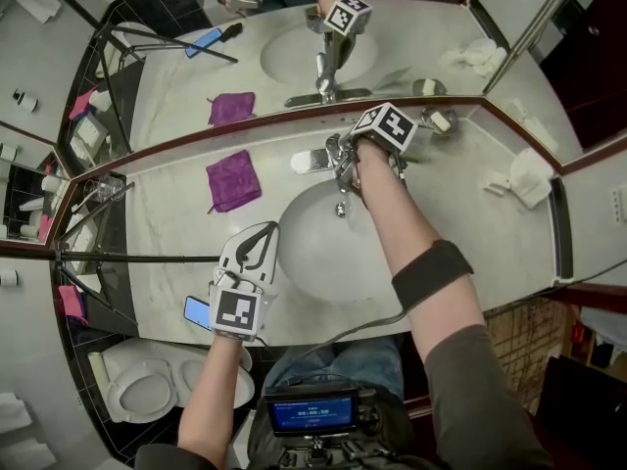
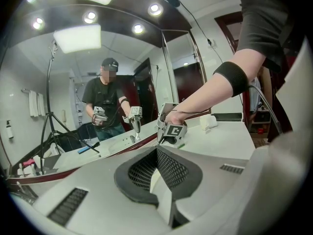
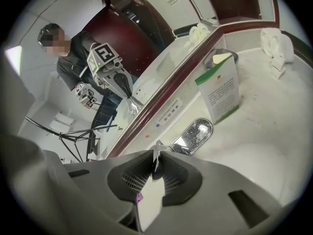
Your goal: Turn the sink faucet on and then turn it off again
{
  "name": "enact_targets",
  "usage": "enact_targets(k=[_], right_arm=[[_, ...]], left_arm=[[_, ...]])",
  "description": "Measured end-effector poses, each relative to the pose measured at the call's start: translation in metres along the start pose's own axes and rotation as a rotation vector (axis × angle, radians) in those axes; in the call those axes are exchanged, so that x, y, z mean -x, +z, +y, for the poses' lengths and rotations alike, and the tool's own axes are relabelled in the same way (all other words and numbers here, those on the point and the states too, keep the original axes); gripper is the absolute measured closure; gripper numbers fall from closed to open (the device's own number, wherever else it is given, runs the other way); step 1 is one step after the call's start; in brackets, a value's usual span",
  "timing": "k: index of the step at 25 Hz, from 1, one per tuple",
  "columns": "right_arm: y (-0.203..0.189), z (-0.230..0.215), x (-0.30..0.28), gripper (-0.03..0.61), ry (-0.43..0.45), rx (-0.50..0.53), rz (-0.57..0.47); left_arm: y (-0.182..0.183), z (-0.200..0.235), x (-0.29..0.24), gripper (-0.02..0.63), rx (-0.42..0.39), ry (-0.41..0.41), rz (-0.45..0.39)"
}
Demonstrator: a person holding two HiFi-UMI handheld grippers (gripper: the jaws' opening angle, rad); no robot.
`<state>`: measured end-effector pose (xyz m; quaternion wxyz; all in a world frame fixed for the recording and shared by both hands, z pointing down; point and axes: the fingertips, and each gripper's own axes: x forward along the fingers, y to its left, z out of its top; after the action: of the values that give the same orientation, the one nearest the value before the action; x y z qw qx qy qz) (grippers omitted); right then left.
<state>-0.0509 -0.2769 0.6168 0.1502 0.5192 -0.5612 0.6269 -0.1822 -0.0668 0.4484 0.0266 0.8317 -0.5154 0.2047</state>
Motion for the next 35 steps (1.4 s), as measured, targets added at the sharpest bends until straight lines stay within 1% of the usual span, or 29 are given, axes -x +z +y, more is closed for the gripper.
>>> enact_targets(k=[7, 10, 15, 18, 22, 25, 29, 31, 35], right_arm=[[0.0, 0.0, 0.0, 0.515, -0.004, 0.057, 0.014], [0.001, 0.004, 0.001, 0.509, 0.017, 0.068, 0.014], [0.0, -0.005, 0.009, 0.495, 0.0, 0.12, 0.017], [0.011, -0.004, 0.026, 0.494, -0.012, 0.164, -0.019], [0.037, 0.006, 0.059, 0.494, 0.011, 0.206, -0.09], [0.048, -0.003, 0.084, 0.495, -0.008, 0.243, -0.107], [0.059, -0.005, 0.118, 0.497, 0.029, 0.284, -0.154], [0.066, -0.009, 0.135, 0.511, 0.037, 0.321, -0.183], [0.081, -0.026, 0.169, 0.552, 0.014, 0.386, -0.245]], left_arm=[[0.007, -0.002, 0.001, 0.612, -0.006, 0.001, -0.005], [0.011, -0.002, 0.003, 0.612, -0.013, 0.006, -0.008], [0.018, 0.0, 0.011, 0.612, -0.008, 0.018, -0.019], [0.022, 0.003, 0.017, 0.612, 0.002, 0.025, -0.032], [0.03, 0.004, 0.022, 0.612, 0.021, 0.032, -0.054], [0.035, 0.002, 0.026, 0.612, 0.026, 0.034, -0.068], [0.04, -0.003, 0.03, 0.612, 0.035, 0.031, -0.08], [0.042, -0.005, 0.031, 0.612, 0.039, 0.029, -0.087], [0.048, -0.01, 0.033, 0.612, 0.047, 0.024, -0.097]])
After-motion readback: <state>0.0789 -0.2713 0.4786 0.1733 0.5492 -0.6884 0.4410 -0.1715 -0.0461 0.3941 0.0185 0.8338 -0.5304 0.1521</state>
